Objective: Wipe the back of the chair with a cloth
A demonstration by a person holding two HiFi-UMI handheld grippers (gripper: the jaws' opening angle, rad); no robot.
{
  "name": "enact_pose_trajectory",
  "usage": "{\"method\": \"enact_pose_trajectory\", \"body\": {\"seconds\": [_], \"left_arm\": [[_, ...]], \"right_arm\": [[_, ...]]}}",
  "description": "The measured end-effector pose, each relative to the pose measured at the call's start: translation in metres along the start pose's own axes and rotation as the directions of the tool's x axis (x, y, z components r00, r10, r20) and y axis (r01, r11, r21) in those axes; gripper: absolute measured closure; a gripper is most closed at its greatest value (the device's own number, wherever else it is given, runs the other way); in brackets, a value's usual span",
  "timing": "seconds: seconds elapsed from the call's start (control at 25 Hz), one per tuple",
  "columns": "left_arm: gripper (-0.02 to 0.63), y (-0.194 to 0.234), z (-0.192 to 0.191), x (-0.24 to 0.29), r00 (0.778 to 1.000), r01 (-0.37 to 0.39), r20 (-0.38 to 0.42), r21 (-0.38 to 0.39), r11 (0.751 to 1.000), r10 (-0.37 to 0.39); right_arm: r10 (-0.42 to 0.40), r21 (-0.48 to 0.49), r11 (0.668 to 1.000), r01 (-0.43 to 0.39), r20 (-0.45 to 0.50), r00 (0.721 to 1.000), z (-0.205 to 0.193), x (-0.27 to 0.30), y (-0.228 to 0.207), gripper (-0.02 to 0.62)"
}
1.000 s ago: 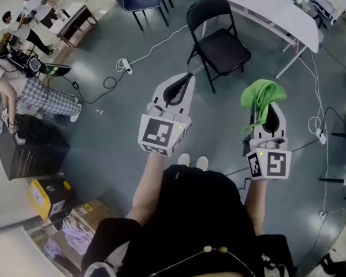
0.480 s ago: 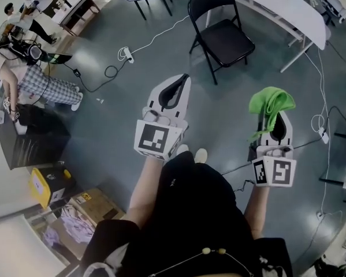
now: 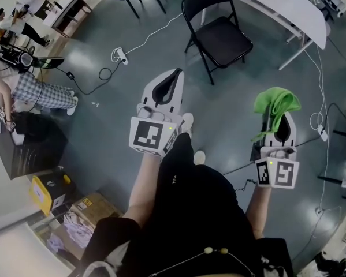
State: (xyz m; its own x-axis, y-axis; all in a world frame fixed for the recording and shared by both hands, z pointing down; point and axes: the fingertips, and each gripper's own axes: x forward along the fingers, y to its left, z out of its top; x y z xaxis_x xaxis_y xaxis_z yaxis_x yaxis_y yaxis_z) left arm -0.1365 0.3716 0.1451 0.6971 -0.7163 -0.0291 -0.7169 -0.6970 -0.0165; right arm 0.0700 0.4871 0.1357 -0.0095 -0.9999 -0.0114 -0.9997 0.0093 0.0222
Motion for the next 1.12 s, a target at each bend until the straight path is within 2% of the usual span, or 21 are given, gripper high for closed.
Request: {"method": "enact_pose_trajectory", "body": {"seconds": [0.36,0.68,0.88,1.12], "left_arm": [[0.603,0.073,0.001,0.104,0.999,0.044,0.031,-0.012,0.999,-0.044],[0.603,0.129,0.006,0.164,0.998,0.052,0.043,0.02,0.998,-0.052],[0.603,0.149,0.003,0.196,0.997,0.057,0.045,-0.01,0.998,-0.057],[0.602,0.153,-0.001,0.228,0.996,0.062,0.059,-0.036,0.997,-0.059]], "right_arm": [[0.01,-0.03,1.0,-0.009,0.028,1.0,0.012,0.132,0.004,0.552],[0.042,-0.044,0.998,-0.04,0.037,0.998,0.018,0.216,0.013,0.552],[0.065,-0.054,0.997,-0.063,0.024,0.998,0.014,0.253,0.011,0.552],[0.094,-0.06,0.994,-0.093,0.014,0.995,0.006,0.291,-0.009,0.552]]}}
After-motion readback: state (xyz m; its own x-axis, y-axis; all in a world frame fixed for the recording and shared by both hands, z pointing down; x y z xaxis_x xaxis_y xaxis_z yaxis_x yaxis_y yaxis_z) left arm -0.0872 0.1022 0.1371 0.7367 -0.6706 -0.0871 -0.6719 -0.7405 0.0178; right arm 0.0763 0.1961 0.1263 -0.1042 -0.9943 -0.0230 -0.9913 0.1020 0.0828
